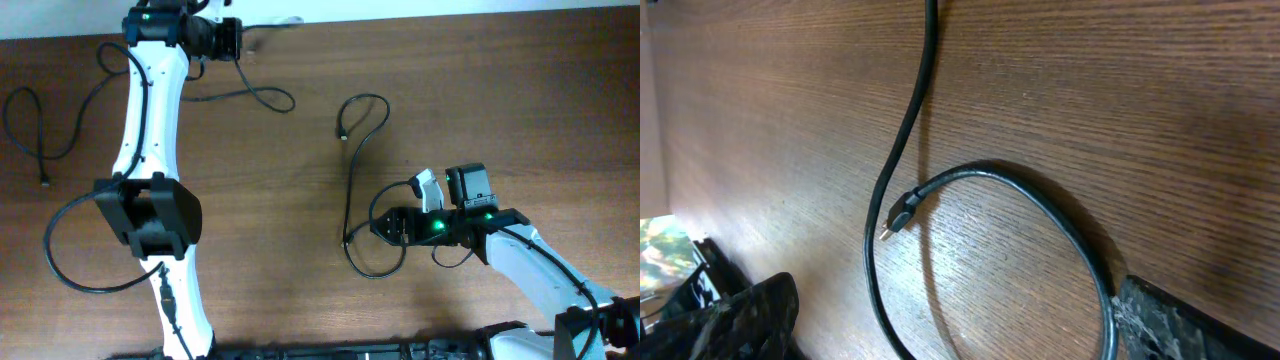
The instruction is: Untangle cables
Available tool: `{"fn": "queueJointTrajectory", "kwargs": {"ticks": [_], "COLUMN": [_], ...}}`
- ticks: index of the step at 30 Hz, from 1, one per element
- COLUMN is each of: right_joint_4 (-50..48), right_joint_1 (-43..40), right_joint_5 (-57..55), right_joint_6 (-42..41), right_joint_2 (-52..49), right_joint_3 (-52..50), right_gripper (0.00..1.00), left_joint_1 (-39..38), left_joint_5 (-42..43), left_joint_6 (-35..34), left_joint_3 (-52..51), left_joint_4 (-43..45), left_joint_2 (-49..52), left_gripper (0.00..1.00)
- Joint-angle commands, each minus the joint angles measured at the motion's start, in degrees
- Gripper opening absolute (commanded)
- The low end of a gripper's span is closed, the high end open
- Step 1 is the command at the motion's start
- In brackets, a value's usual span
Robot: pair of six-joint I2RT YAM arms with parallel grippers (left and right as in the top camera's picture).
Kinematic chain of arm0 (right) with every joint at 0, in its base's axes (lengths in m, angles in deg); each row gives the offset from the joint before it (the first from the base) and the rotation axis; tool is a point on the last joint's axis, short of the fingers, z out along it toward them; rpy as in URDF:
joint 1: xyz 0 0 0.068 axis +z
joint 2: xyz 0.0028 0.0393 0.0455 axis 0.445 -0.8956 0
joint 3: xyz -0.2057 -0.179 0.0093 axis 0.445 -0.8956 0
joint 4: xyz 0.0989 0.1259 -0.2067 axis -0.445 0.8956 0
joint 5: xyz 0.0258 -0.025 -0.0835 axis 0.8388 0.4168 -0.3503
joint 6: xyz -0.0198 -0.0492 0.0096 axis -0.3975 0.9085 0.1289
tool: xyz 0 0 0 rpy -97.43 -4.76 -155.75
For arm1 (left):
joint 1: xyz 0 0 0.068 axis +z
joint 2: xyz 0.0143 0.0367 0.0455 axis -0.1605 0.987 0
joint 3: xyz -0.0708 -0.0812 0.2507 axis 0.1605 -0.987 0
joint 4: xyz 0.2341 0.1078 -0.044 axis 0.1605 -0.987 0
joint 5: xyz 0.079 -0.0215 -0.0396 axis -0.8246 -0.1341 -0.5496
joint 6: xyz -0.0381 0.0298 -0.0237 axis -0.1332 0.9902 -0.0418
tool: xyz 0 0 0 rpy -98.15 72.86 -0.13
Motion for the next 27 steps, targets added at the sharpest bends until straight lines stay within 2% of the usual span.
{"fn": "queueJointTrajectory", "kwargs": {"ticks": [1, 3, 6, 8, 9, 10, 11, 12, 14, 17, 18, 19, 20, 25, 27], "right_joint_4": [0.37, 0.94, 1.90, 2.12, 2.12, 2.14, 2.56, 2.99, 4.13, 4.00, 4.02, 4.02, 3.74, 3.58, 3.56], "right_joint_1": [0.31, 0.33, 0.31, 0.31, 0.31, 0.31, 0.31, 0.31, 0.31, 0.31, 0.31, 0.31, 0.31, 0.31, 0.31], "right_joint_5": [-0.28, -0.31, -0.31, -0.31, -0.31, -0.31, -0.31, -0.31, -0.33, -1.81, -2.60, -3.13, -3.10, -3.10, -3.10], "right_joint_6": [0.81, 0.81, 0.81, 0.81, 0.81, 0.81, 0.81, 0.81, 0.83, 0.83, 0.81, 0.83, 0.81, 0.81, 0.81], "right_joint_2": [0.07, 0.07, 0.07, 0.07, 0.07, 0.07, 0.07, 0.07, 0.07, 0.07, 0.07, 0.07, 0.07, 0.07, 0.07], "right_joint_3": [0.02, 0.02, 0.02, 0.02, 0.02, 0.02, 0.02, 0.02, 0.02, 0.02, 0.02, 0.02, 0.02, 0.02, 0.02], "right_gripper": [0.99, 0.99, 0.99, 0.99, 0.99, 0.99, 0.99, 0.99, 0.99, 0.99, 0.99, 0.99, 0.99, 0.99, 0.99], "left_joint_1": [0.13, -0.02, -0.13, 0.04, 0.11, 0.11, 0.13, 0.15, 0.15, 0.15, 0.15, 0.15, 0.15, -0.31, -1.99], "left_joint_5": [28.44, 34.95, 35.30, 46.58, 55.32, 59.71, 58.49, 52.54, 29.99, -9.81, -19.41, -25.03, -27.69, -27.74, -25.92], "left_joint_6": [19.63, 20.09, 20.04, 19.47, 19.47, 19.45, 19.41, 18.71, 14.21, 0.02, -6.27, -11.34, -16.22, -34.25, -37.86], "left_joint_3": [-0.26, -0.24, -0.04, 2.56, 4.24, 5.33, 6.56, 6.78, 6.78, 6.75, 6.75, 6.75, 6.75, 3.50, -0.66], "left_joint_4": [-3.87, -4.09, -4.17, -1.68, 2.19, 4.92, 6.16, 5.55, 2.62, 0.55, 0.22, -0.22, -0.74, -5.20, -5.75], "left_joint_2": [-0.37, -0.37, -0.39, -0.39, -0.39, -0.39, -0.39, -0.39, -0.39, -0.39, -0.39, -0.39, -0.39, -0.37, -0.37], "left_gripper": [0.00, 0.00, 0.00, 0.00, 0.00, 0.00, 0.00, 0.00, 0.00, 0.00, 0.00, 0.00, 0.00, 0.00, 0.00]}}
